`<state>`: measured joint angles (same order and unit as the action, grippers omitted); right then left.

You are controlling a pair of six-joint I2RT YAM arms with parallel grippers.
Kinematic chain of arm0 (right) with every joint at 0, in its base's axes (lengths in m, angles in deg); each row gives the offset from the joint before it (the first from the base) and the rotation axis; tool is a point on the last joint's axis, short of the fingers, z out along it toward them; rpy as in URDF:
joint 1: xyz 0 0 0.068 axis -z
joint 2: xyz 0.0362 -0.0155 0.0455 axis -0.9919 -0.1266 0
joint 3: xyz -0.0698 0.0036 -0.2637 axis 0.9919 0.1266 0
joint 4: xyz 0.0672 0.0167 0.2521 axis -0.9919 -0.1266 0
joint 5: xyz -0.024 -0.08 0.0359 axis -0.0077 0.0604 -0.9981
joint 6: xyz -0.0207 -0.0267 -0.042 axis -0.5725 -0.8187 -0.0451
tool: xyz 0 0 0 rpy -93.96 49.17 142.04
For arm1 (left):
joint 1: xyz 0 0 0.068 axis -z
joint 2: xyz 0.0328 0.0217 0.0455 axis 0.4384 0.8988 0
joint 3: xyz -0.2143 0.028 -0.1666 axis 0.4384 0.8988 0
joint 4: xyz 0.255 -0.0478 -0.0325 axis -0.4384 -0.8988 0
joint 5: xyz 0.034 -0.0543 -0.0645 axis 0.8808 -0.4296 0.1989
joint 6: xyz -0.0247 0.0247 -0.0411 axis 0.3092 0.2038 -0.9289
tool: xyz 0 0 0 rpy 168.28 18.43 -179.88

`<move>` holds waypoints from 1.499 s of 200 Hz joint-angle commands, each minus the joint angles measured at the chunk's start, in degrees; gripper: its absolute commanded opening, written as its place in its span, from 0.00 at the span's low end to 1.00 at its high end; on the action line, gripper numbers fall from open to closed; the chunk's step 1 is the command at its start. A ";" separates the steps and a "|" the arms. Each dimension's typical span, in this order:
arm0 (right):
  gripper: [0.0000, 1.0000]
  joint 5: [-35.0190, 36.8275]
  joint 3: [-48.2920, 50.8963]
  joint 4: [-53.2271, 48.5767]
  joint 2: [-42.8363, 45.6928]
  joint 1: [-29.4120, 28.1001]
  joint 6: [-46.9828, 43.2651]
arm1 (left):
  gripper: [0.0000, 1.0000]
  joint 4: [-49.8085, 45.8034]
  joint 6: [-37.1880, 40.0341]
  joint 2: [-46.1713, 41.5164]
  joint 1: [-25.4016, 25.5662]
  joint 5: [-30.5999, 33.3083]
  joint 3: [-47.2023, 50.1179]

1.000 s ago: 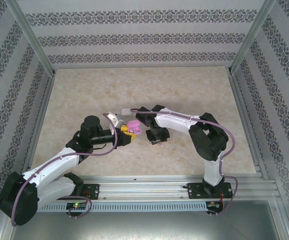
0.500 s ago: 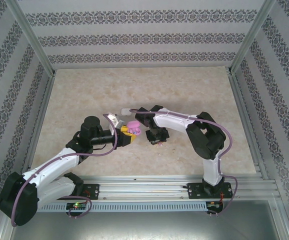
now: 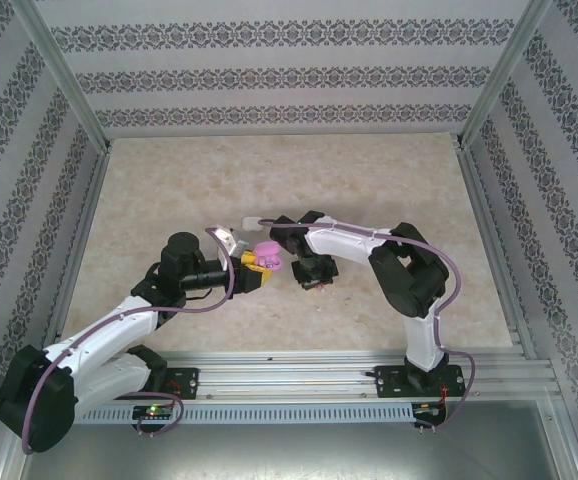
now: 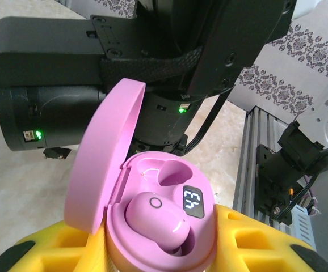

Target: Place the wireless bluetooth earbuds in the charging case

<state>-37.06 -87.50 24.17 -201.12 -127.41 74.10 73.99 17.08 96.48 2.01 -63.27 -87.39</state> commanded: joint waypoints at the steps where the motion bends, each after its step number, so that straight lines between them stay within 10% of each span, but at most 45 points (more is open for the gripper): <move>1: 0.24 1.20 0.12 -0.53 -1.14 -0.21 0.23 | 0.07 -0.36 0.80 -1.14 -0.53 0.12 0.50; 100: 0.19 1.91 0.39 -1.00 0.30 -0.02 -0.45 | 0.07 -0.63 1.14 -1.29 -0.57 0.29 0.23; 232: 0.07 -12.72 10.01 17.27 44.29 3.18 -1.82 | 0.07 4.63 -1.11 0.04 -0.45 -4.45 -2.49; 300: 0.08 -21.62 9.00 22.44 46.02 -1.90 -6.16 | 0.07 7.58 -3.84 3.43 0.74 -8.11 -4.95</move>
<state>-53.91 -78.43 43.36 -153.91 -128.07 70.58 77.20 15.14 98.97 2.12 -68.41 -90.05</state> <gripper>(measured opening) 0.116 0.359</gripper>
